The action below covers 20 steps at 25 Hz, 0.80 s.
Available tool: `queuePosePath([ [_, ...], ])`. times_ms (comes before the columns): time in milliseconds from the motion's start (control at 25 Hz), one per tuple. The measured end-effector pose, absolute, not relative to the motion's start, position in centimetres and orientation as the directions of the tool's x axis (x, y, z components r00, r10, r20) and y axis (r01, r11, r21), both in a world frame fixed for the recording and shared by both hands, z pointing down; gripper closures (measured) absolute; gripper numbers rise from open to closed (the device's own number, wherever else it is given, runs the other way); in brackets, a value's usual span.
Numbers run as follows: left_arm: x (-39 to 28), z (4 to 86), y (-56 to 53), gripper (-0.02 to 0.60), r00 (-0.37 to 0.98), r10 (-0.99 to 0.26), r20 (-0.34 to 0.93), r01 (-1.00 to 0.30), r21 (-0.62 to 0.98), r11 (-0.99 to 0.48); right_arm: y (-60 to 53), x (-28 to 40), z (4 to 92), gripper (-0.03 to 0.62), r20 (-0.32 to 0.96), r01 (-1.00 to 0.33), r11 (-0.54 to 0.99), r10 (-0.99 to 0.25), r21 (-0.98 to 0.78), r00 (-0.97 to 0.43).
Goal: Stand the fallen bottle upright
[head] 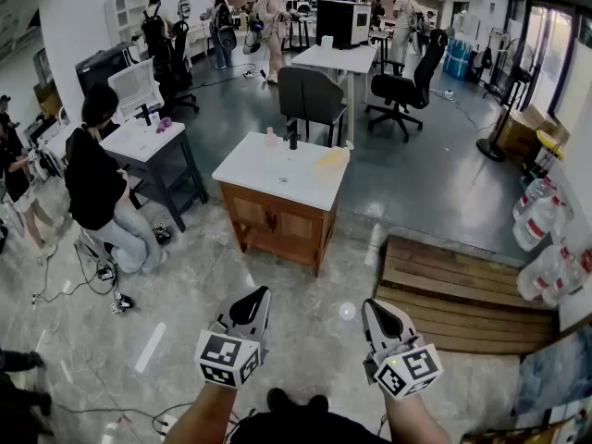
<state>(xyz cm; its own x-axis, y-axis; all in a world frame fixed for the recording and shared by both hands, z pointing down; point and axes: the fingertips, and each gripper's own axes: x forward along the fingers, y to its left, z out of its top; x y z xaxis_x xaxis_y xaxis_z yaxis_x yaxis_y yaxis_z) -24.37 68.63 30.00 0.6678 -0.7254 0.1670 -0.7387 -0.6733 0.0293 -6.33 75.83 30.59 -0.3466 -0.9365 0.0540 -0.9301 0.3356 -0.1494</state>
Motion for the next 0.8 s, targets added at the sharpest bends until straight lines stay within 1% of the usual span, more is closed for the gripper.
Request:
queuePosePath([
  [480, -21.4, 31.3, 69.9, 0.566, 0.661, -0.725, 0.195, -0.742, 0.029, -0.669, 77.6, -2.2, 31.1, 0.585, 0.039, -0.937, 0.309, -0.947, -0.162, -0.319],
  [680, -19.3, 31.4, 70.8, 0.566, 0.673, -0.717, 0.180, -0.731, 0.019, -0.682, 78.9, -1.7, 30.6, 0.583, 0.029, -0.943, 0.321, -0.945, -0.083, -0.325],
  [800, -18.7, 31.2, 70.4, 0.566, 0.679, -0.714, 0.173, -0.726, 0.014, -0.687, 78.8, -1.9, 30.8, 0.583, 0.034, -0.940, 0.331, -0.942, -0.081, -0.335],
])
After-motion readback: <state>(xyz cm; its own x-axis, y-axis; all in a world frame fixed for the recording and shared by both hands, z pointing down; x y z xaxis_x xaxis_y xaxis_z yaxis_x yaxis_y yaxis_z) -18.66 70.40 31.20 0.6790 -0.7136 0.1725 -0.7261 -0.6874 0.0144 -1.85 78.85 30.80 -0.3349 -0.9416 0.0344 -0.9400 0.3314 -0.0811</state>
